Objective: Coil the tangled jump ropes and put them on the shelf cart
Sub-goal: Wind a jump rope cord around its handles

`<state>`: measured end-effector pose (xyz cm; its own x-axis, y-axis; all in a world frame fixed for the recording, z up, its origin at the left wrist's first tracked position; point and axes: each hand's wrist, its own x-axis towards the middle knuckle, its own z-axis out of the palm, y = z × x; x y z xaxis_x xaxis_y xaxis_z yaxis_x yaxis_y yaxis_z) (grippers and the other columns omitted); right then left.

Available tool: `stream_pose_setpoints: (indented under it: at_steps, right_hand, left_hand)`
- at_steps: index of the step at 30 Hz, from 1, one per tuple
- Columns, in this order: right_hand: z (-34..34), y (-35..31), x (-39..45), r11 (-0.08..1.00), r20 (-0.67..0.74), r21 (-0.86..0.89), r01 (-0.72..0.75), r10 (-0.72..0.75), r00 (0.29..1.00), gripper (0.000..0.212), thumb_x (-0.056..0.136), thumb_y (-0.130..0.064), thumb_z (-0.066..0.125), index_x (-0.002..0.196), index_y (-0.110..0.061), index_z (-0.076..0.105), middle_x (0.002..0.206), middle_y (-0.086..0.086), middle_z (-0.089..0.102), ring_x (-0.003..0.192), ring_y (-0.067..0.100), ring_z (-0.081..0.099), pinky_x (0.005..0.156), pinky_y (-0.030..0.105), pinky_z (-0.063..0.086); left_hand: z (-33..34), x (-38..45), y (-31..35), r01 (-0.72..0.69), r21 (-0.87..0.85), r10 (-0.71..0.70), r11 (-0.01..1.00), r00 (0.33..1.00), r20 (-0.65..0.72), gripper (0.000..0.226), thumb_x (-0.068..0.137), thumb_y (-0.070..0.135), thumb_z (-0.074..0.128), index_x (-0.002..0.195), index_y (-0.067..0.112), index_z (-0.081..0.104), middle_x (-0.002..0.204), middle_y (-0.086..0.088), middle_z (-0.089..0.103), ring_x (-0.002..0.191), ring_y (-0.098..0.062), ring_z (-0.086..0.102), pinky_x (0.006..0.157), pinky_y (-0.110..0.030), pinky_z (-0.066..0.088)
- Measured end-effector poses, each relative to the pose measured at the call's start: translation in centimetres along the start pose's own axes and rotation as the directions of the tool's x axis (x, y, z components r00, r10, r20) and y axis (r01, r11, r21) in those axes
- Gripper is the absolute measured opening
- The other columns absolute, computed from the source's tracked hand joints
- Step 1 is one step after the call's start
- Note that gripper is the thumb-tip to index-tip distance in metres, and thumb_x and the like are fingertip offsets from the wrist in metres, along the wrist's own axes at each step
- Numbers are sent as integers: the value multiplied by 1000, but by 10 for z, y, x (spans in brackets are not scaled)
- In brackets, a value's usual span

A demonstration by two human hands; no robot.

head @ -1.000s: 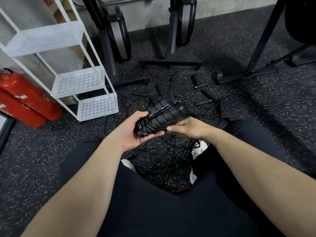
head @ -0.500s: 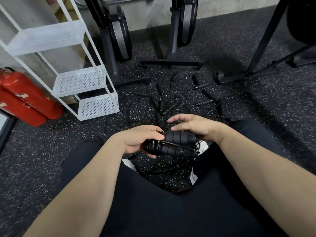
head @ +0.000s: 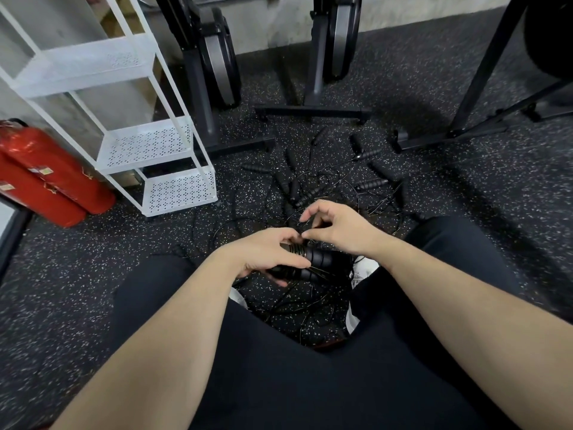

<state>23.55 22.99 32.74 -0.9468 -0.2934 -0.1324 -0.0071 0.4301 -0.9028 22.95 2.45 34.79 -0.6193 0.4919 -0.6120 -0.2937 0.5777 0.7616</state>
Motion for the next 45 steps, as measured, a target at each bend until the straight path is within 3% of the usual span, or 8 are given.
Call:
stream_pose_setpoints:
  at_steps: [8, 13, 16, 20, 28, 32, 39, 45]
  right_hand:
    - [5, 2, 1, 979, 29, -202, 16, -10, 1000, 24, 94, -33, 70, 95, -49, 51, 99, -15, 69, 87, 15, 62, 85, 37, 50]
    - [2, -2, 1, 940, -34, -324, -109, 103, 994, 33, 97, -50, 61, 118, -31, 44, 97, -6, 65, 66, 10, 58, 62, 29, 42]
    - [1, 1, 3, 884, -99, -426, -193, 167, 981, 33, 99, -61, 48, 96, -28, 53, 77, -8, 62, 63, 13, 55, 56, 30, 36]
    - [4, 0, 2, 965, -143, -219, -143, 113, 983, 43, 102, -54, 47, 75, -25, 61, 60, -9, 57, 60, 9, 54, 63, 31, 41]
    - [14, -13, -3, 998, -8, 29, -57, 57, 998, 21, 107, -34, 49, 97, -32, 68, 58, -2, 59, 43, 8, 50, 48, 20, 42]
    - [12, -12, 1, 980, -8, 44, -192, 193, 981, 45, 105, -52, 42, 85, -20, 66, 53, -12, 49, 44, 3, 40, 55, 23, 35]
    - [6, 1, 2, 940, 62, 228, -254, 247, 967, 37, 102, -54, 50, 85, -24, 64, 58, -12, 43, 62, 11, 41, 74, 27, 37]
    - [11, -11, 0, 942, 94, 273, -194, 174, 980, 33, 105, -45, 50, 86, -19, 58, 58, -8, 38, 54, 9, 34, 58, 24, 33]
  left_hand:
    - [2, 10, -3, 2, 158, 39, 987, 966, -257, 31, 88, 21, 79, 109, 19, 56, 113, -6, 65, 81, -26, 73, 68, -46, 65]
    - [5, 17, -1, 34, 412, 173, 910, 874, -455, 25, 88, 40, 71, 98, 30, 50, 94, 4, 70, 74, -21, 70, 74, -43, 58]
    - [9, 21, 1, 28, 394, 220, 919, 792, -569, 26, 90, 41, 70, 103, 30, 49, 97, 8, 67, 83, -16, 64, 72, -36, 49]
    - [12, 21, 3, 5, 333, 221, 943, 738, -637, 28, 93, 38, 69, 108, 28, 47, 97, 10, 64, 78, -13, 63, 70, -34, 47]
    - [12, 18, 3, -220, -305, -33, 926, 761, -648, 24, 93, 20, 73, 102, 23, 52, 115, -6, 61, 95, -31, 72, 71, -49, 65]
    - [10, 18, 2, -238, -539, -134, 808, 817, -562, 29, 93, 12, 73, 113, 17, 52, 124, -16, 61, 103, -35, 71, 77, -57, 63]
    - [2, 6, 10, -209, -789, -117, 578, 935, -334, 40, 98, 6, 61, 136, 5, 48, 126, -30, 66, 100, -44, 72, 73, -48, 62]
    - [2, -2, 14, -196, -882, -110, 429, 958, -267, 22, 99, 20, 62, 109, 1, 65, 100, -20, 76, 85, -34, 73, 64, -32, 61]
